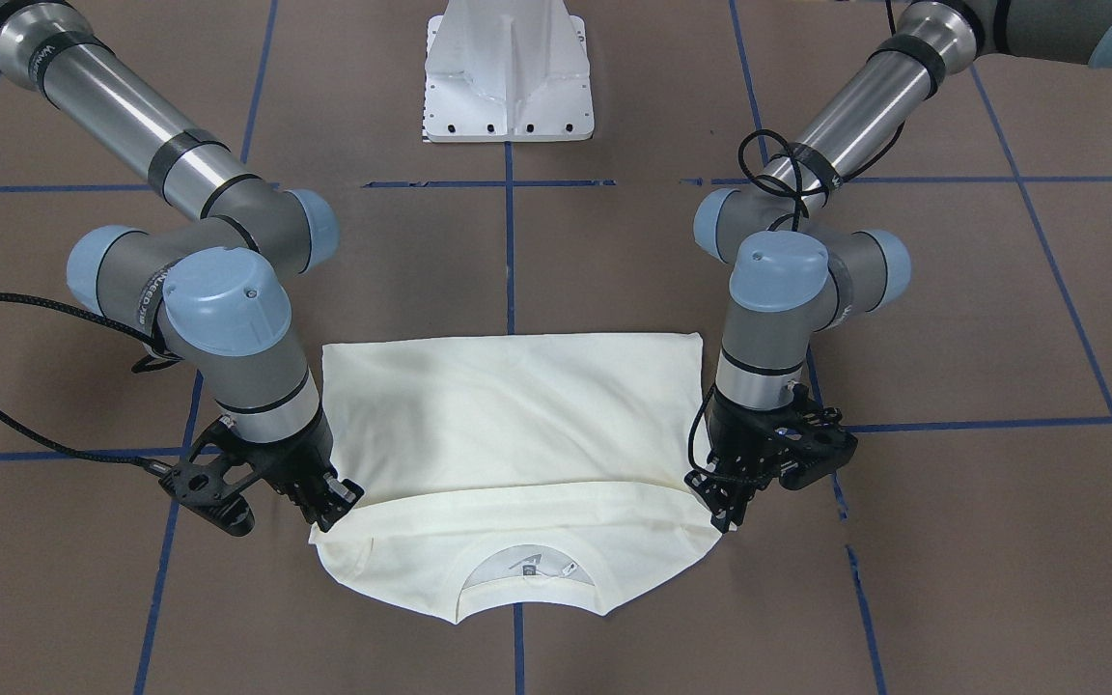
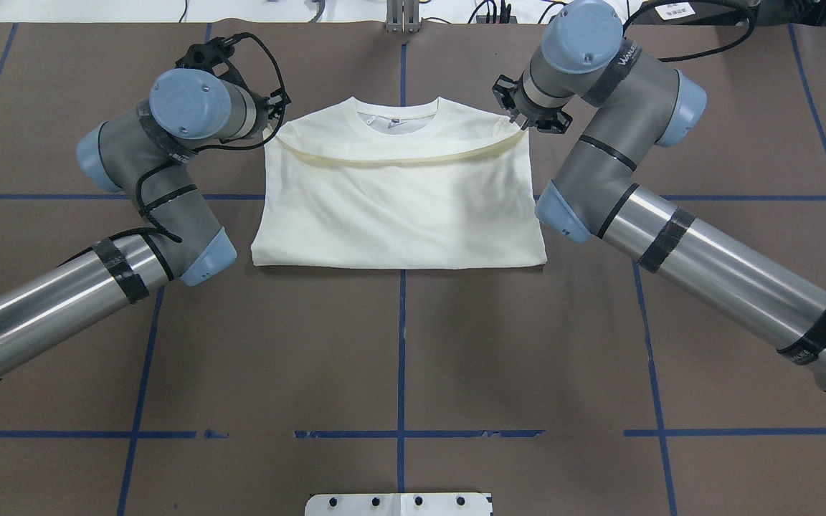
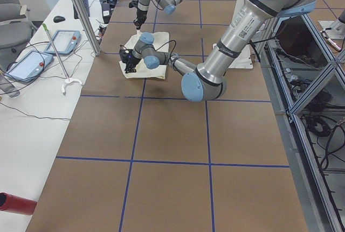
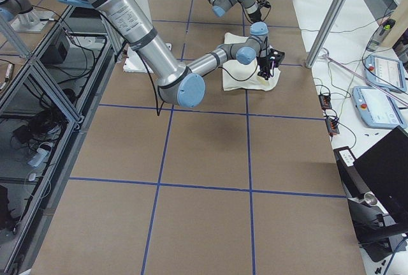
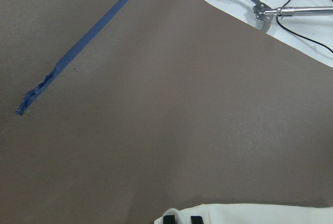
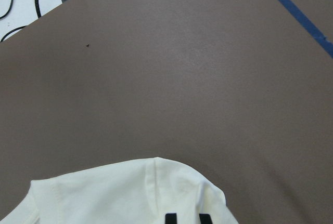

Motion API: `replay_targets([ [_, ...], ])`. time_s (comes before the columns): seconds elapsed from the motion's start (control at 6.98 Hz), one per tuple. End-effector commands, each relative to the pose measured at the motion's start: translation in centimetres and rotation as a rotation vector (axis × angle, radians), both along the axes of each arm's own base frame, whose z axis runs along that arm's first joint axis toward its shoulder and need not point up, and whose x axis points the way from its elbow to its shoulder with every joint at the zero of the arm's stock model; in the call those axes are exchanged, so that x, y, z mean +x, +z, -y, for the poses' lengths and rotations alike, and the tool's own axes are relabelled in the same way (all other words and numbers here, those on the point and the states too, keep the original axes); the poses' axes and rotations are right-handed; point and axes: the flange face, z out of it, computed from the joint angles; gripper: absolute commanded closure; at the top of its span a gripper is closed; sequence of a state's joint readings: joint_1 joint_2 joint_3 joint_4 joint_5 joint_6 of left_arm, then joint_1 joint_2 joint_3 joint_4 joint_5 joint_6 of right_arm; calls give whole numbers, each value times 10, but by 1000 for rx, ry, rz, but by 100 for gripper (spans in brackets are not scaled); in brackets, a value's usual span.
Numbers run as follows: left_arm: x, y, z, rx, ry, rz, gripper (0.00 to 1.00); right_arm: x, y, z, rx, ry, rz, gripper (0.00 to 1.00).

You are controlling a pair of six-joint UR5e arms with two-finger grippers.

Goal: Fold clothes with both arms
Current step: 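Move the right gripper to the near corner while the left holds the far corner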

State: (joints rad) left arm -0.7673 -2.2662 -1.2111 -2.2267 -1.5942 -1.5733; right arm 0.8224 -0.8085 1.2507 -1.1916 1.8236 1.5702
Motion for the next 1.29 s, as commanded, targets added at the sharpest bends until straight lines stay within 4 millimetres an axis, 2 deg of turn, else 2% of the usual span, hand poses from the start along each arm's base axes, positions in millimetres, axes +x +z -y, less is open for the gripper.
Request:
replay_targets([
  [0.0, -21, -25, -13, 18, 56, -122, 34, 30, -39, -14, 12, -24, 111, 32],
  [0.14, -46, -34, -15, 20, 93, -167, 34, 51, -26, -42, -11, -22, 149, 31],
  [0.29, -55, -46, -35, 42, 142, -207, 35, 68, -16, -77, -10, -25, 173, 30],
  [0.43, -66, -36, -48, 45, 144, -209, 36, 63, 5, -110, -76, 6, 192, 28],
  [0.57, -80, -45, -63, 67, 148, -227, 36, 59, 10, -154, -99, 6, 217, 27],
  [0.72, -85, -47, -69, 75, 145, -235, 36, 47, 34, -191, -119, 18, 191, 28],
  [0.86, -86, -51, -71, 77, 143, -239, 40, 25, 45, -208, -111, 5, 159, 28],
  [1.0, -86, -49, -70, 67, 141, -237, 40, 7, 53, -215, -103, 3, 131, 29],
  [1.15, -84, -46, -69, 61, 140, -232, 33, 0, 58, -214, -106, 0, 118, 29],
])
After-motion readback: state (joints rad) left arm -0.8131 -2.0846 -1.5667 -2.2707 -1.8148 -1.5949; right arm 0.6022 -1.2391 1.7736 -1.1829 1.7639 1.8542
